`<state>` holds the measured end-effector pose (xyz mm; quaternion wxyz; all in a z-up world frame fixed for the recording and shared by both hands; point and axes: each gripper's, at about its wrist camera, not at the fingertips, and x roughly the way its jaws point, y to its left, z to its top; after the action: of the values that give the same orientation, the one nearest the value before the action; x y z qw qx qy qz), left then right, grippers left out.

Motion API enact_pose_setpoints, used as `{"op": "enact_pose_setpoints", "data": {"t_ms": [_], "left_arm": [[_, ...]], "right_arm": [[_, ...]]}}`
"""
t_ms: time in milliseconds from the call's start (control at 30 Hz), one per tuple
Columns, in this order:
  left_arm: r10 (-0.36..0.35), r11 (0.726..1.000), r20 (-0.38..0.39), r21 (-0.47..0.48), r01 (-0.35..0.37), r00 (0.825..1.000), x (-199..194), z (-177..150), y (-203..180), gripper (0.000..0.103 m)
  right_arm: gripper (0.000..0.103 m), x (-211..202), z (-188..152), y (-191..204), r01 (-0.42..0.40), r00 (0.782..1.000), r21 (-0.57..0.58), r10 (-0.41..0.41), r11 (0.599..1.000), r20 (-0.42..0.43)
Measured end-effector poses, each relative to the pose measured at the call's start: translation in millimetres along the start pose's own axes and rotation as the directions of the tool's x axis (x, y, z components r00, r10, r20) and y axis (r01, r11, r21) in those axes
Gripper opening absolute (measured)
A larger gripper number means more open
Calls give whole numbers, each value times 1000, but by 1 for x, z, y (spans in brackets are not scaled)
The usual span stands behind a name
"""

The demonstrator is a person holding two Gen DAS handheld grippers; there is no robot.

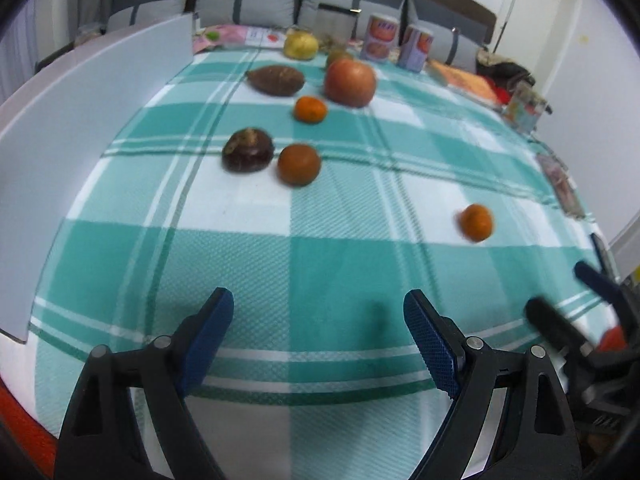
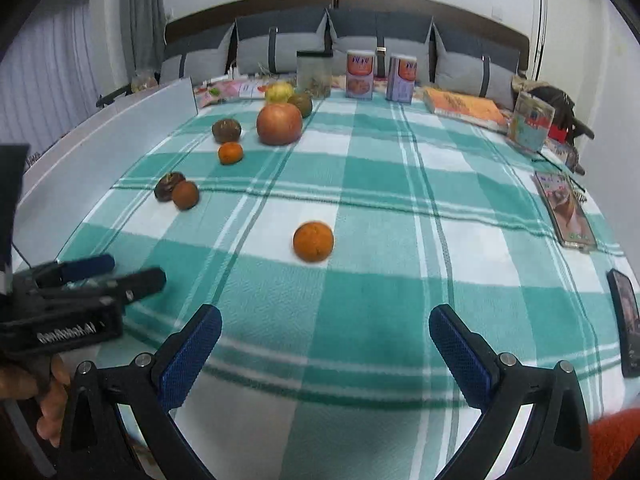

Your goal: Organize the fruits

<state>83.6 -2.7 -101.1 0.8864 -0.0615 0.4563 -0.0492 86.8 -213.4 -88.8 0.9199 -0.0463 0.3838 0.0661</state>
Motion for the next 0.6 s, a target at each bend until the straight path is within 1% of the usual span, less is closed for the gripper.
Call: {"op": "enact_pose_setpoints", "data": {"t_ms": [67, 100, 167, 233, 333, 400, 600], "left_arm": [[19, 999, 18, 26, -20, 1000, 1, -6, 1, 89], [30, 999, 14, 38, -30, 999, 2, -7, 0, 89], [41, 996, 16, 78, -42, 999, 5, -9, -5, 93], [63, 990, 18, 122, -65, 998, 8, -11, -12, 96], [60, 991, 17, 120, -62, 998, 8, -11, -12, 97], [62, 990, 15, 123, -64, 998, 9, -11, -12, 98], [63, 989, 12, 131, -64, 998, 10, -11, -11, 99]], "right_arm": [[103, 9, -4, -1, 2, 1000, 11, -2, 1000, -11], [103, 13, -8, -2, 4, 1000, 19, -4, 1000, -21], [103, 16, -13, -3, 5, 999, 30, -4, 1000, -36], [103, 21, -16, -4, 12, 998, 28, -11, 1000, -57], [103, 24, -20, -2, 13, 997, 17, -12, 1000, -71], [103, 30, -26, -2, 17, 994, 12, -16, 1000, -105], [103, 28, -32, -3, 20, 998, 14, -19, 1000, -58]]}}
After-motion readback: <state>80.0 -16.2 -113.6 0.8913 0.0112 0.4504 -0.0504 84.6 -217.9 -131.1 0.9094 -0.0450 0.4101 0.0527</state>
